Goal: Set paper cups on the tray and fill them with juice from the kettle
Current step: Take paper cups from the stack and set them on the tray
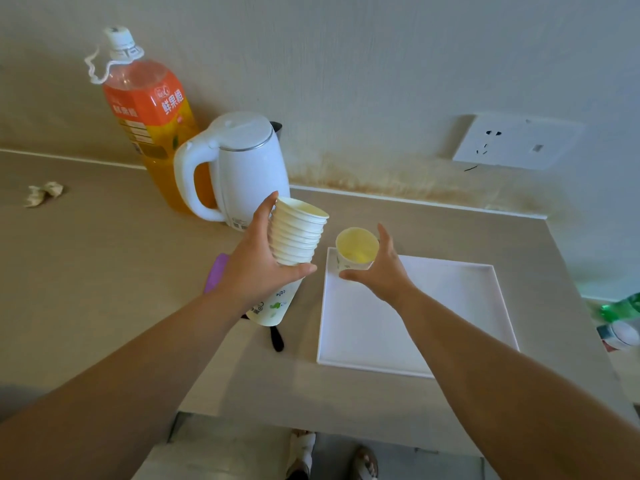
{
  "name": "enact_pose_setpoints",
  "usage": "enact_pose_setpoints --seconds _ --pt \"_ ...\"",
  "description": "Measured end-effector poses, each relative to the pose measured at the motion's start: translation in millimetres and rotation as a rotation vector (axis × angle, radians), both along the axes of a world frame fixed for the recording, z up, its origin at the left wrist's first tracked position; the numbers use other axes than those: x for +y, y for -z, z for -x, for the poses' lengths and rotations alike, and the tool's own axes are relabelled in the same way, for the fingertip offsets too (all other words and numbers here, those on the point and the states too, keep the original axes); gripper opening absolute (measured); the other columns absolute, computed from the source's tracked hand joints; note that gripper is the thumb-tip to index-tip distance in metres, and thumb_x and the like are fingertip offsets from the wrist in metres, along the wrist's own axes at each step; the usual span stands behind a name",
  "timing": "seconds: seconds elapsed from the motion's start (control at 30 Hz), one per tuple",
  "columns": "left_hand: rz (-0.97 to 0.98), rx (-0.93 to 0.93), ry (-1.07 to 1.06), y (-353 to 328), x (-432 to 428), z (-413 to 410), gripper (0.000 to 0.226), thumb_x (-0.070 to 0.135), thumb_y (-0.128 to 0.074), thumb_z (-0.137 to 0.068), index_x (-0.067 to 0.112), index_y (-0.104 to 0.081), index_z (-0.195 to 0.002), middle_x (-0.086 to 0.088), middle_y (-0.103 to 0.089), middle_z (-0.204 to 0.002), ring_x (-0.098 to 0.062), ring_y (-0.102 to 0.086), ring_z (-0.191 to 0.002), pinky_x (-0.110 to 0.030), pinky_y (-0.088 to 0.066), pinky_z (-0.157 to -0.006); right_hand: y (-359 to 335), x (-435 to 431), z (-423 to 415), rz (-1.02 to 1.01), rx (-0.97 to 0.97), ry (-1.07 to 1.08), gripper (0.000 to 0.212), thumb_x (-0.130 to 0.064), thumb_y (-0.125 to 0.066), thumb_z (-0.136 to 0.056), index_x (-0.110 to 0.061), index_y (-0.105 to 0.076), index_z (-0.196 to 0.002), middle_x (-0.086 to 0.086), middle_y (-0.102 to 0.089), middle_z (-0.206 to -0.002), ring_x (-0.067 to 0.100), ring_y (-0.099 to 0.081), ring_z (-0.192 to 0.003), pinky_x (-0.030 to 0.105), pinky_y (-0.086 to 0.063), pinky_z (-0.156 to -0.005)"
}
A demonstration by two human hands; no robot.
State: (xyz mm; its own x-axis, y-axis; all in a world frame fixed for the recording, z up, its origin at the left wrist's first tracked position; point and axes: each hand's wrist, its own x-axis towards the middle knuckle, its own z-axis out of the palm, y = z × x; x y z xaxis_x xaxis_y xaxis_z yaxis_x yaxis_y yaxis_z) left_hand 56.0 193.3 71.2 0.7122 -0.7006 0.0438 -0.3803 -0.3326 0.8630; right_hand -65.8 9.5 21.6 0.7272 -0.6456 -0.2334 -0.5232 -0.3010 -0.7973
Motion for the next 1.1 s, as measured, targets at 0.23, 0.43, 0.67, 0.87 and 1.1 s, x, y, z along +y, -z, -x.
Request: enact_pose_setpoints --seconds 0.23,0.43,0.67,0.87,1.1 --pt "0.004 0.019 0.004 3.8 -1.6 -4.1 0.118 0.024 -0.089 -0.061 0.038 -0.011 -0.148 0.012 -0.038 -0.137 -0.004 -0.044 -0.123 -0.02 -0.036 -0.098 19.4 3.1 -6.6 -0.016 -0.113 0.153 0.08 -0.013 -0.081 -0.071 -0.017 -0.035 -0.137 0.003 -0.052 -0.127 0.022 -0.051 -0.112 0.026 -0.037 -0.083" --pt "-0.023 0.006 0.015 4.9 -4.8 -7.2 0.119 0.026 -0.09 -0.061 0.038 -0.011 -0.148 0.007 -0.037 -0.145 -0.01 -0.042 -0.128 -0.028 -0.038 -0.104 30.5 3.7 -12.0 -0.051 -0.136 0.177 0.078 -0.019 -0.084 -0.067 -0.019 -0.04 -0.132 -0.004 -0.055 -0.12 0.018 -0.052 -0.109 0.027 -0.04 -0.084" --pt "-0.066 -0.032 0.056 -1.5 -10.0 -5.7 0.117 0.027 -0.088 -0.063 0.036 -0.01 -0.149 0.013 -0.035 -0.144 -0.006 -0.04 -0.127 -0.021 -0.034 -0.097 18.6 -11.4 6.6 -0.179 -0.05 0.07 0.12 -0.014 -0.087 -0.064 -0.022 -0.006 -0.152 0.002 -0.029 -0.149 0.019 -0.042 -0.127 0.041 -0.042 -0.104" --pt "-0.063 -0.115 0.084 -16.0 -22.4 0.9 0.108 0.03 -0.089 -0.06 0.033 -0.022 -0.145 0.019 -0.039 -0.127 -0.004 -0.044 -0.116 -0.029 -0.041 -0.096 -42.7 -18.5 14.8 0.003 -0.307 0.269 0.038 -0.003 -0.056 -0.087 -0.018 -0.054 -0.122 -0.005 -0.055 -0.12 0.015 -0.053 -0.109 0.025 -0.043 -0.087" --pt "-0.07 -0.256 0.14 -41.1 -46.0 10.4 0.1 0.033 -0.086 -0.059 0.04 -0.026 -0.139 0.017 -0.047 -0.132 -0.009 -0.051 -0.117 -0.04 -0.047 -0.093 -114.8 -1.2 -2.9 -0.047 -0.428 -0.114 0.01 -0.027 -0.07 -0.085 -0.03 -0.065 -0.077 -0.007 -0.056 -0.116 0.007 -0.057 -0.101 0.02 -0.046 -0.088"
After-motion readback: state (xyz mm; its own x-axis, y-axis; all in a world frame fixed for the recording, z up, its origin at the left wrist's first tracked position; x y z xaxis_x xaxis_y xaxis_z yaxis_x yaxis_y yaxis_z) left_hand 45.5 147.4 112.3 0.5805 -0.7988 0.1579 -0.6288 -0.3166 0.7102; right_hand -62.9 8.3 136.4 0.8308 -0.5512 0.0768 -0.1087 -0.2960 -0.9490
